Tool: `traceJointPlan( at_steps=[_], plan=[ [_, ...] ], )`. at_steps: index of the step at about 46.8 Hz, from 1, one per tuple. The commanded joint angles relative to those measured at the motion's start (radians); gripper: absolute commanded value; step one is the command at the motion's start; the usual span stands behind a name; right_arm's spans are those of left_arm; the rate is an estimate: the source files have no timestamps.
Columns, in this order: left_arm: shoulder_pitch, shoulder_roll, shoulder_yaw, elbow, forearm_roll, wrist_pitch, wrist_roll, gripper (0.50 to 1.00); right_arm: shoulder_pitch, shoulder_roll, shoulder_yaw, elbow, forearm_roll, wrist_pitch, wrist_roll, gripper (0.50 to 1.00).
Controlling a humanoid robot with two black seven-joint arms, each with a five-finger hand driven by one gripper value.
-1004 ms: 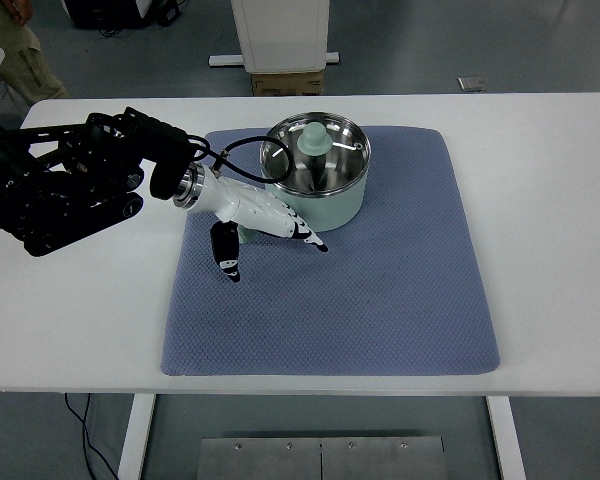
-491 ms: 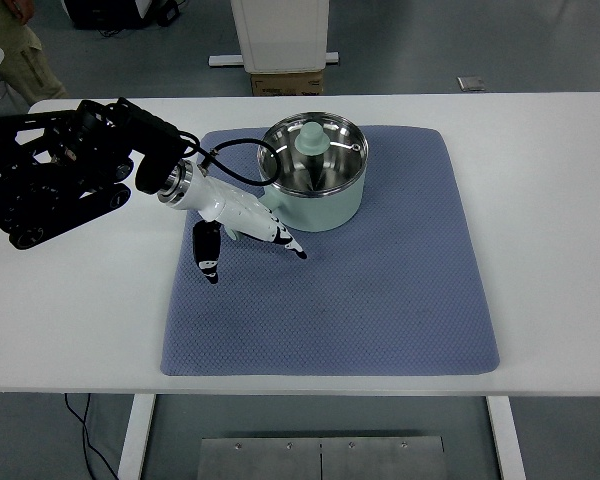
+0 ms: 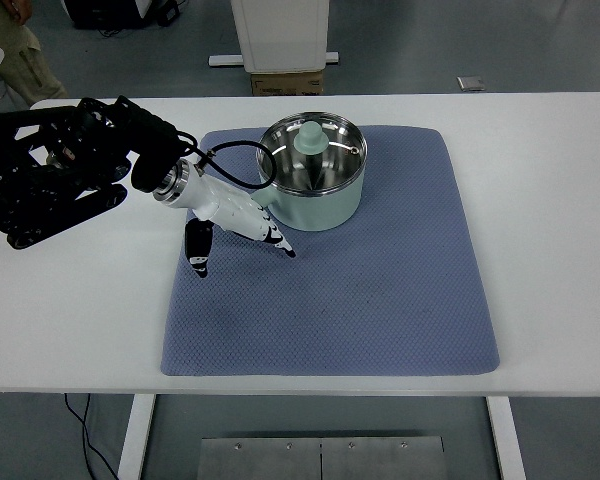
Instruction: Rotate green pot handle
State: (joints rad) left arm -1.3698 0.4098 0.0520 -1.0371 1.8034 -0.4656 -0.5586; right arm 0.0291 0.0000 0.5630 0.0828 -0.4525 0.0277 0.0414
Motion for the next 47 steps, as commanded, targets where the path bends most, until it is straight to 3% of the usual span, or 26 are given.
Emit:
traceJointPlan(
  at_steps=[1, 47],
  plan=[
    [0.002, 0.000, 0.000, 0.005, 0.027, 0.007, 0.000, 1.000, 0.000, 0.000, 0.000, 0.000, 0.000, 0.000, 0.000, 1.000],
    [0.003, 0.001, -0.001, 0.097, 0.160, 0.082, 0.000, 1.000, 0.000, 0.000, 0.000, 0.000, 0.000, 0.000, 0.000, 1.000]
  ],
)
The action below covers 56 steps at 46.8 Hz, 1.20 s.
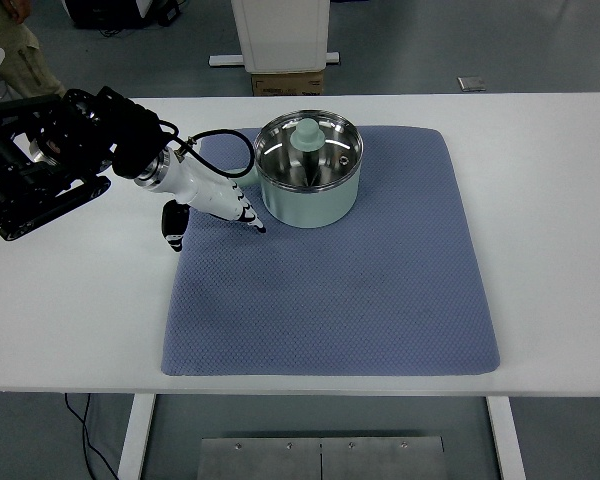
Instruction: Rotate green pot handle
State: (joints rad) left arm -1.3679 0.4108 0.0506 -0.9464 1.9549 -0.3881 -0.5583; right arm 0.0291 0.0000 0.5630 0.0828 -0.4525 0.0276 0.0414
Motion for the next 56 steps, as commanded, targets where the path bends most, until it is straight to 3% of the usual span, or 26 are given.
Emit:
traceJointPlan(
  at_steps=[1, 25, 34, 56],
  plan=[
    [0.001, 0.000, 0.000, 0.006, 0.012, 0.006, 0.000, 1.000, 0.000, 0.000, 0.000, 0.000, 0.000, 0.000, 0.000, 1.000],
    [0.000, -0.001, -0.001, 0.032, 0.064, 0.038, 0.000, 1.000, 0.000, 0.000, 0.000, 0.000, 0.000, 0.000, 0.000, 1.000],
    [0.001, -0.001, -0.003, 0.017, 0.016, 0.032, -0.037, 1.000, 0.000, 0.000, 0.000, 0.000, 0.000, 0.000, 0.000, 1.000],
    [-0.003, 0.016, -0.077, -0.103, -0.057, -0.063, -0.053, 1.000, 0.000, 0.000, 0.000, 0.000, 0.000, 0.000, 0.000, 1.000]
  ],
)
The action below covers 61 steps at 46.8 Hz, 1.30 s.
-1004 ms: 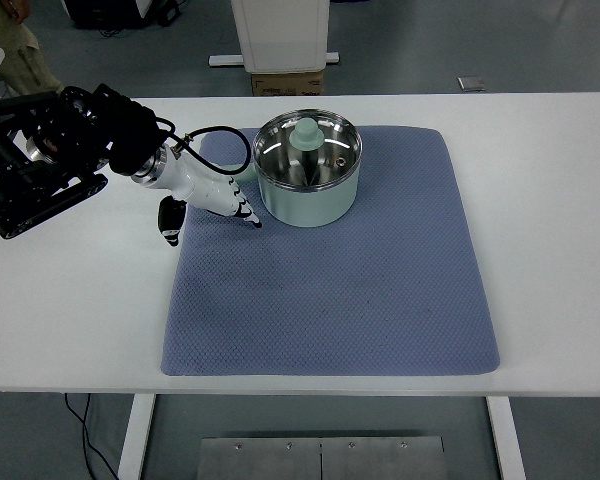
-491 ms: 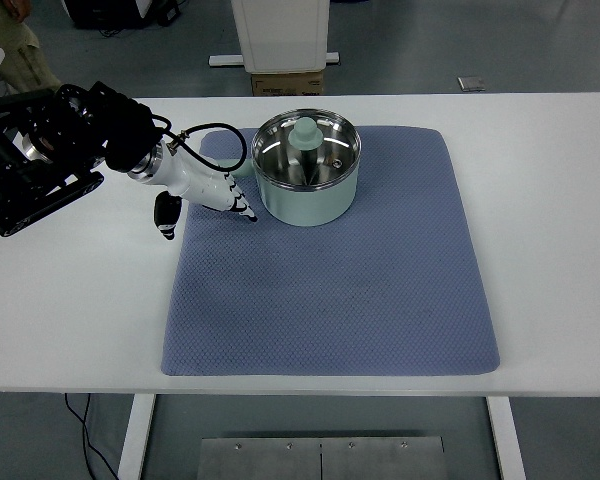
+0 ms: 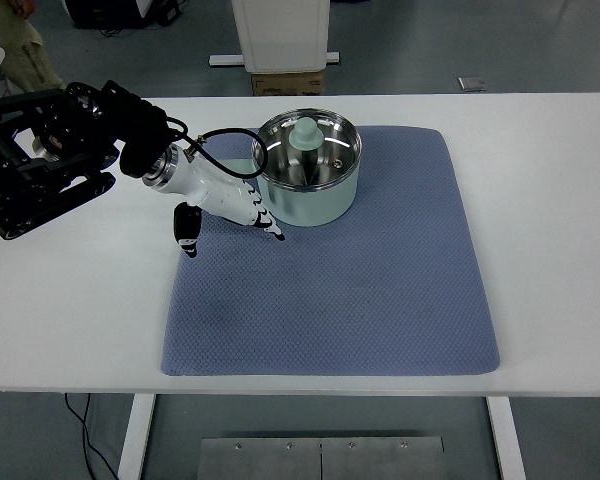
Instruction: Rotate green pot handle
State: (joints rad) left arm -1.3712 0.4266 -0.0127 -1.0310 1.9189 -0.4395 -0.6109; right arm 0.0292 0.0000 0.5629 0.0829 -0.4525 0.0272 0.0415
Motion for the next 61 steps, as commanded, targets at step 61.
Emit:
traceJointPlan(
  at_steps=[61],
  plan=[
    [-0.009, 0.001, -0.337, -0.106, -0.432, -0.004, 0.082, 1.000, 0.000, 0.000, 0.000, 0.000, 0.000, 0.000, 0.000, 1.000]
  ],
)
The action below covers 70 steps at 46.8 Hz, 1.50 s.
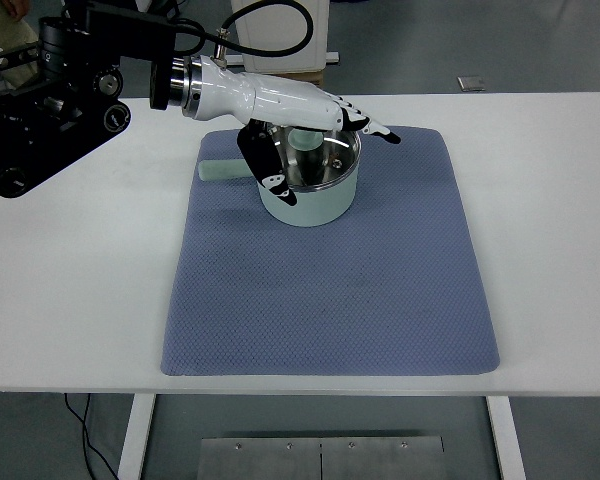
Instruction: Rotate green pot handle
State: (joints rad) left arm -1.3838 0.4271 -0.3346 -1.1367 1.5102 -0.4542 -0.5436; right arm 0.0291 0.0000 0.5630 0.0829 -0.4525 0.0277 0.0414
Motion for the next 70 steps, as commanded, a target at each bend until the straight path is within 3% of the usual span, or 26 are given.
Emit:
traceJointPlan(
  at_steps=[1, 18, 36, 57, 70],
  plan=[
    [0.003, 0.001, -0.021, 0.002, -0.036, 0.017, 0.020, 1.000, 0.000, 0.000, 0.000, 0.000, 0.000, 0.000, 0.000, 1.000],
    [0.014, 0.036, -0.037, 0.012, -0.409, 0.112, 0.119, 1.000, 0.000, 0.000, 0.000, 0.000, 0.000, 0.000, 0.000, 1.000],
    [0.037, 0.064, -0.037, 0.075, -0.725, 0.213, 0.120, 1.000, 0.000, 0.000, 0.000, 0.000, 0.000, 0.000, 0.000, 1.000],
    [0.135, 0.111, -0.034, 0.140, -1.123, 0.321, 0.120, 1.000, 0.000, 0.000, 0.000, 0.000, 0.000, 0.000, 0.000, 1.000],
    [0.209, 0.121, -0.035, 0.153, -1.275, 0.370, 0.120, 1.000, 0.000, 0.000, 0.000, 0.000, 0.000, 0.000, 0.000, 1.000]
  ],
)
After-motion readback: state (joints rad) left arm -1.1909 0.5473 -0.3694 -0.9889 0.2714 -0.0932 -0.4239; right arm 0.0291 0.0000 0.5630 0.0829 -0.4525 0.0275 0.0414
